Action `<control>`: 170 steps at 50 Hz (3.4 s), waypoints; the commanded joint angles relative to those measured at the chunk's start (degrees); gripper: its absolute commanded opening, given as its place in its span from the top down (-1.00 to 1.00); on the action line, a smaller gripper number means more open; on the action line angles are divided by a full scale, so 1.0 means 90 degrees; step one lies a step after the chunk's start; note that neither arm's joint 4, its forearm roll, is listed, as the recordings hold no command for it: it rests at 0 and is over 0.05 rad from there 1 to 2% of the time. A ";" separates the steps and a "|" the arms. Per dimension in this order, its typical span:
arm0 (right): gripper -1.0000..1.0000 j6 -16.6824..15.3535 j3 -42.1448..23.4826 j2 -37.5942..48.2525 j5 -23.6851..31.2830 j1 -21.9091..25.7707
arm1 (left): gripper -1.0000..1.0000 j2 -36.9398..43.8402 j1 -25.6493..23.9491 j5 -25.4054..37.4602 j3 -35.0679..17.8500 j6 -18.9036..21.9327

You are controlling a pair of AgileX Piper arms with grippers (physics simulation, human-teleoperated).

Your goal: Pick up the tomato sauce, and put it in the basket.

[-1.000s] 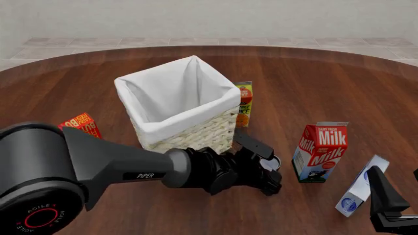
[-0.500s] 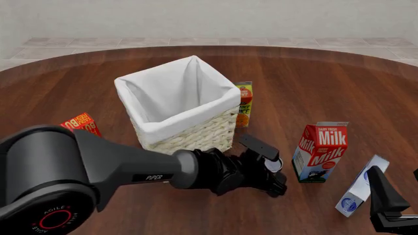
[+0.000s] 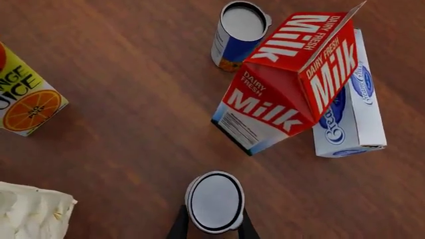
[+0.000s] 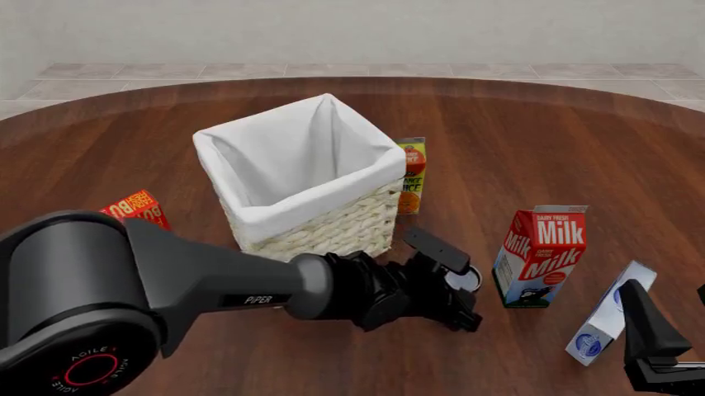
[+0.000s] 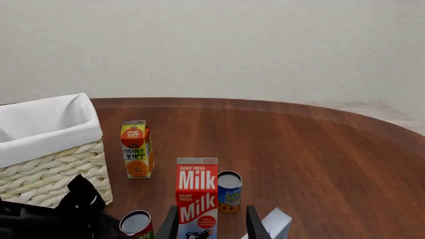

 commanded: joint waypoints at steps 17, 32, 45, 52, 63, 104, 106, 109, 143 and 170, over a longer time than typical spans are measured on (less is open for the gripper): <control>-1.00 -0.0001 0.0000 0.0000 0.0000 0.0000 | 1.00 -0.1503 -0.0068 0.0653 0.0509 0.0544; -1.00 0.0000 0.0000 -0.0002 0.0001 0.0000 | 1.00 -0.2881 -0.0113 0.1376 0.0787 0.0617; -1.00 -0.0001 0.0000 0.0000 0.0000 0.0000 | 1.00 -0.4046 0.0014 0.1972 0.1015 0.0717; -1.00 0.0001 0.0000 0.0000 0.0000 0.0001 | 1.00 -0.4523 0.0076 0.2321 0.0948 0.0755; -1.00 0.0001 0.0000 0.0000 0.0000 -0.0002 | 1.00 -0.5297 0.0271 0.2621 0.1110 0.0738; -1.00 0.0001 0.0000 0.0000 0.0000 0.0000 | 1.00 -0.6054 0.1273 0.4098 -0.0024 0.1152; -1.00 0.0001 0.0000 0.0000 0.0000 0.0000 | 1.00 -0.6045 0.1365 0.4110 -0.0048 0.1138; -1.00 -0.0001 0.0000 0.0001 0.0000 0.0001 | 1.00 -0.5961 0.1453 0.4184 -0.0057 0.1164; -1.00 0.0000 0.0000 0.0000 0.0000 0.0000 | 1.00 -0.5554 0.2646 0.4724 -0.0490 0.1129; -1.00 0.0000 0.0000 0.0000 0.0000 -0.0001 | 1.00 -0.5374 0.3400 0.4325 -0.0254 0.1397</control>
